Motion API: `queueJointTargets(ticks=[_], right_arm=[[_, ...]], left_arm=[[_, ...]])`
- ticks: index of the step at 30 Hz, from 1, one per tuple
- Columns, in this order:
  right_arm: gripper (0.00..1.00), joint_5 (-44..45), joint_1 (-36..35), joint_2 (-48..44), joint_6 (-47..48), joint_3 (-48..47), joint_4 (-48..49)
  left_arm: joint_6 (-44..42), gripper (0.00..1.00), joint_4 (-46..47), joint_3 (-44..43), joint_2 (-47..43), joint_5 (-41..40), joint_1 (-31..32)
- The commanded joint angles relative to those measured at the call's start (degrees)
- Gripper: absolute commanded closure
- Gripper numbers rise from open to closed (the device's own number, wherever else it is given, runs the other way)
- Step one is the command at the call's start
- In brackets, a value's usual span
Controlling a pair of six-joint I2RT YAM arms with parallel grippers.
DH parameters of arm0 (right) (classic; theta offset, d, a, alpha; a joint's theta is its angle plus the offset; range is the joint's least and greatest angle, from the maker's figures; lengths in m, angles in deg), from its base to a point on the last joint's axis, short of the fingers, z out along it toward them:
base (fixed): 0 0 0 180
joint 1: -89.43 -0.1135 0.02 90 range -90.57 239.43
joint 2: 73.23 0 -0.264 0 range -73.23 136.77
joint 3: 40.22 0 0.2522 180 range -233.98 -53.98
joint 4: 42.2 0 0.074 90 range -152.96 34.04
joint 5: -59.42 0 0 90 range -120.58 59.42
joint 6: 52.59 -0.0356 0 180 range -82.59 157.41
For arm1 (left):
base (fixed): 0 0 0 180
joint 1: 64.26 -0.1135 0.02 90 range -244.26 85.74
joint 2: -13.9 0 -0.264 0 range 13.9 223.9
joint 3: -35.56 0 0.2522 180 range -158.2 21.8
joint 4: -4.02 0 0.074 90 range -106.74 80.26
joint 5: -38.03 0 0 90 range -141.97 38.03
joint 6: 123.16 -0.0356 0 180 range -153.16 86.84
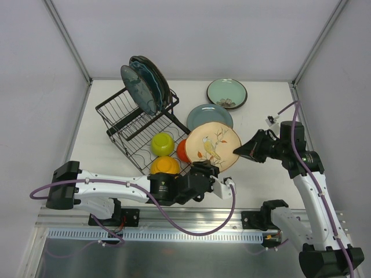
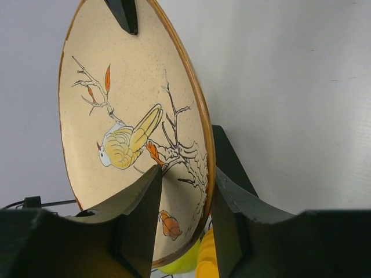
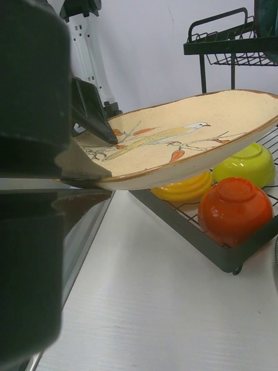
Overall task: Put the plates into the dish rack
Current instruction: Pass the plate from the right arm to the left
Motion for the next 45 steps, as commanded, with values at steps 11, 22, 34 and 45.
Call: queueJointTargets(ticks=[11, 22, 34, 45], right_arm=[[0.73, -3.10, -0.67, -0.49, -3.88, -3.76, 6.43], [0.21, -0.20, -0.67, 2.06, -0.72, -6.74, 3.18], [0.03, 5.33, -0.23, 2.41, 3.24, -10.27, -1.13], [0.03, 8.33, 2.58, 0.39, 3.42, -8.51, -2.01]], left_arm=[[1.67, 1.00, 1.71, 0.06, -2.52, -0.90, 1.39], [8.95, 1.00, 1.35, 1.73, -9.28, -1.60, 1.48], [31.08, 1.00, -9.09, -3.79, -16.23, -7.49, 1.48], [49.38, 1.00, -20.52, -16.63, -14.91, -21.80, 1.48]])
